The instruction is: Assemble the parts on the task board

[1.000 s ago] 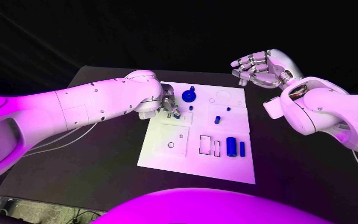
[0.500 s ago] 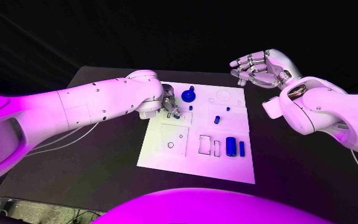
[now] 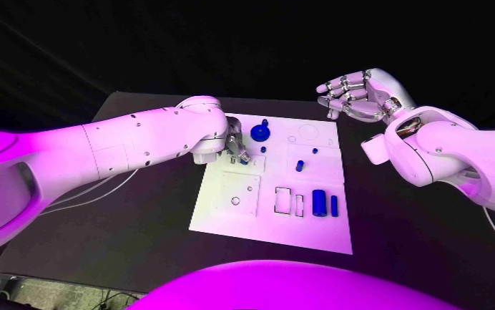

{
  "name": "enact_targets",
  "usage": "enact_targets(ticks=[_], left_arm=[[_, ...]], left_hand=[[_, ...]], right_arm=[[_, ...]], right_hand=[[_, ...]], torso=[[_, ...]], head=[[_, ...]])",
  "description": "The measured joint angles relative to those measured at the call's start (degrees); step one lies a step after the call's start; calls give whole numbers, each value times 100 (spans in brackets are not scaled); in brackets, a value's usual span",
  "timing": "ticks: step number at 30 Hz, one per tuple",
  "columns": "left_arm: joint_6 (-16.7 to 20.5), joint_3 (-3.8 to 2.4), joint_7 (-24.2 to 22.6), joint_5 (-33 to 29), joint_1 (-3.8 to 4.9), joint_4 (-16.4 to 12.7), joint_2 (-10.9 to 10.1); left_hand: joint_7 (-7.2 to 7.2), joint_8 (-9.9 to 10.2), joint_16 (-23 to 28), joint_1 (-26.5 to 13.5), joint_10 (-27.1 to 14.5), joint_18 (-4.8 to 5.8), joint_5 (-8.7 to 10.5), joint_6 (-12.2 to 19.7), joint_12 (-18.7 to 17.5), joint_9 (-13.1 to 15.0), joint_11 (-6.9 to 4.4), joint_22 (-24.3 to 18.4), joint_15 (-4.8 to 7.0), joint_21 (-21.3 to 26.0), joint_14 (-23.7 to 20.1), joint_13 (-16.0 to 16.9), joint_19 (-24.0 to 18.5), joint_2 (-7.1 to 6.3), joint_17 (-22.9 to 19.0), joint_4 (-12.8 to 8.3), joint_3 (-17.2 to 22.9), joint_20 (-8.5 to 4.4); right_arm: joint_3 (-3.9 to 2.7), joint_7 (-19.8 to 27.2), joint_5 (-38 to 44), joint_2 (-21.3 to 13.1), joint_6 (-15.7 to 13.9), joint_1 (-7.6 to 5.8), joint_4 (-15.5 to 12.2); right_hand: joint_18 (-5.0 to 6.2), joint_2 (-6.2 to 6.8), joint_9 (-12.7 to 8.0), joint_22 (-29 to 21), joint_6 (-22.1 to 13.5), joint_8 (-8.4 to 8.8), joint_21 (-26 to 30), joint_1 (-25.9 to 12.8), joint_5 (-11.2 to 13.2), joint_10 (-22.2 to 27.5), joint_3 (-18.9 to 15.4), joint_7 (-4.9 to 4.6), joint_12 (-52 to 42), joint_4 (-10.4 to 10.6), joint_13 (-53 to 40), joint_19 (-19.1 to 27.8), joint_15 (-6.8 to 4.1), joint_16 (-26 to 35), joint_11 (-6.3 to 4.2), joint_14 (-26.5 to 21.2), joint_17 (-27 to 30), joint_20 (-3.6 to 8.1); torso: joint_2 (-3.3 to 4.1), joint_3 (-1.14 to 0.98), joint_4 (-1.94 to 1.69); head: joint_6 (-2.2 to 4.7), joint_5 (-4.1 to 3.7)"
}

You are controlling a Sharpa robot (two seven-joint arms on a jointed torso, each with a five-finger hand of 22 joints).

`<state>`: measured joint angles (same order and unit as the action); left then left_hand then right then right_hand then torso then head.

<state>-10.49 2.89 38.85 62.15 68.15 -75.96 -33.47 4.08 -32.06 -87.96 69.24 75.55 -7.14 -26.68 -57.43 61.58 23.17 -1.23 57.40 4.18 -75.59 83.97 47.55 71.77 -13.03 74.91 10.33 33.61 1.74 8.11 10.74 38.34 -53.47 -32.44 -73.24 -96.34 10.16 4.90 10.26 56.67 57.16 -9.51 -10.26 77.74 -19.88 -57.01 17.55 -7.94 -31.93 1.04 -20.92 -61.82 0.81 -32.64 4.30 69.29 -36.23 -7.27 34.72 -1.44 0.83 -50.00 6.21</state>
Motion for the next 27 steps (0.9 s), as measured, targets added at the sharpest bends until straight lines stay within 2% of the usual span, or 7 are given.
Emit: enact_targets(ticks=[14,23,24,27], left_arm=[[72,1,73,18,-36,98,100],[78,2,82,1,-38,121,114],[75,2,83,-2,-38,125,116],[70,2,84,-7,-39,138,118]], left_hand=[[-21,2,0,-198,58,0,2,-21,0,45,-49,19,21,0,22,54,0,197,-1,-1,0,0],[-21,2,0,-298,59,0,33,-22,0,78,-48,23,43,0,1,61,0,234,-1,-2,-1,0],[-21,2,0,-345,65,1,42,-21,0,94,-54,23,43,0,1,72,0,260,-1,-35,-33,0],[-86,6,0,-555,112,0,73,-40,1,144,-100,19,45,0,-1,97,0,263,-1,-335,30,0]], right_arm=[[0,1,-9,-10,1,2,-6],[0,1,-12,-11,2,4,-6],[0,1,-12,-11,3,4,-6],[0,1,-12,-10,3,5,-6]], right_hand=[[0,0,0,-1,0,0,0,0,0,0,0,0,0,0,0,0,0,0,0,0,1,0],[0,1,0,-1,0,0,0,0,1,0,0,0,0,0,0,0,0,0,0,0,2,0],[0,0,0,-2,0,0,0,0,1,0,0,0,0,0,-1,0,0,0,0,0,2,0],[0,1,0,-2,0,0,0,1,1,0,0,0,0,0,0,0,0,0,0,0,1,0]], torso=[[0,1,0],[-2,-2,-3],[-2,-2,-3],[-4,-2,-3]], head=[[0,-19],[0,-27],[0,-29],[0,-32]])
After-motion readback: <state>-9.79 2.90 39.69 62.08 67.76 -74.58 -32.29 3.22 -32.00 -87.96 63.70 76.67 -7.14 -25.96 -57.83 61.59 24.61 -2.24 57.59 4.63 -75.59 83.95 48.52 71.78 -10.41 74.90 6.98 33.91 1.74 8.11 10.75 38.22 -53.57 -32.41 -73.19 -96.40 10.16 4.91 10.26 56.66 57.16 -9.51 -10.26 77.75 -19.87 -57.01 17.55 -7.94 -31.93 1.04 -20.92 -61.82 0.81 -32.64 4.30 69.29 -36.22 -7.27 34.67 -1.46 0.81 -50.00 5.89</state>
